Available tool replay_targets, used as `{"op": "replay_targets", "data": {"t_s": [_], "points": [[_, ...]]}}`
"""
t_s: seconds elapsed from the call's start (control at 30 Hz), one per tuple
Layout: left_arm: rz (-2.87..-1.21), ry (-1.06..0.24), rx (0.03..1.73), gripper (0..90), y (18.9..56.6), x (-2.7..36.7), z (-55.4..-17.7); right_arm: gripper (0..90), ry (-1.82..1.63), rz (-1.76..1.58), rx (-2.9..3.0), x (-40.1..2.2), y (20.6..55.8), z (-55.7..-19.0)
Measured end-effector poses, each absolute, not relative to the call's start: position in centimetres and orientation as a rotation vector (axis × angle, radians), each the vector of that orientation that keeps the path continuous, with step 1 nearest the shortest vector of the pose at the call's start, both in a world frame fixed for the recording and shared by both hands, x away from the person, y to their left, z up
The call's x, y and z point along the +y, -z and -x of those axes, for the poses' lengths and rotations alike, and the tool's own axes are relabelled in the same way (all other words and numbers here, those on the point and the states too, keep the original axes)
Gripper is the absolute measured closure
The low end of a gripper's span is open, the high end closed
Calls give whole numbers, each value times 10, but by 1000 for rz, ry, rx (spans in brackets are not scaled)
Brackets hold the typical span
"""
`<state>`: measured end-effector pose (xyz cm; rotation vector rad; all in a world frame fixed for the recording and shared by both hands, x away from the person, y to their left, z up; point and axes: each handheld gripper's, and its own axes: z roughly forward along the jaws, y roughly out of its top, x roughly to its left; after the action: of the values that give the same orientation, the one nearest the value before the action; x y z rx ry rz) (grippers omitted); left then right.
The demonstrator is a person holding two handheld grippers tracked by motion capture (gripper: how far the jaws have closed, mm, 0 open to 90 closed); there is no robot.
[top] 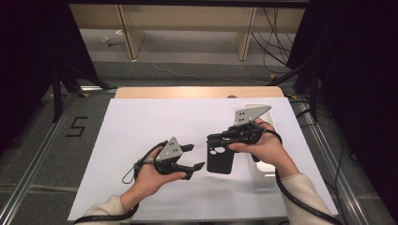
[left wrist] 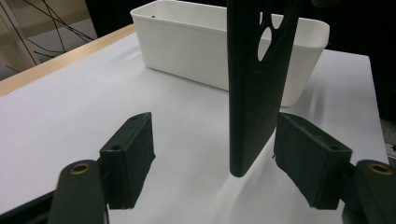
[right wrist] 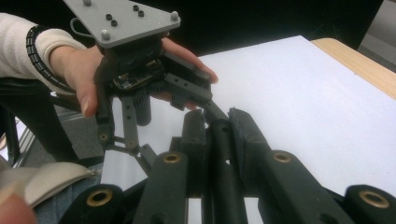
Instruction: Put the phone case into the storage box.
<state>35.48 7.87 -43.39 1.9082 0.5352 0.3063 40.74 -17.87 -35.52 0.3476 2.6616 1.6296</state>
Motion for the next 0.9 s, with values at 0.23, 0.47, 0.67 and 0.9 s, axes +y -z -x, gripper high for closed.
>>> {"op": "replay_targets", "data": {"t_s": [0.23, 0.47, 0.67, 0.9], "points": [[-1912, -302, 515, 324, 434, 77, -355, 779, -1633, -341, 2669, -177, 355, -406], [-1921, -278, 487, 362, 436, 74, -355, 779, -1647, -333, 2674, -175, 355, -406], [-1919, -230, 456, 404, 437, 70, -358, 779, -1656, -332, 2675, -175, 355, -405], [-1928, -180, 443, 445, 443, 65, -360, 779, -1667, -325, 2679, -173, 356, -405]]}}
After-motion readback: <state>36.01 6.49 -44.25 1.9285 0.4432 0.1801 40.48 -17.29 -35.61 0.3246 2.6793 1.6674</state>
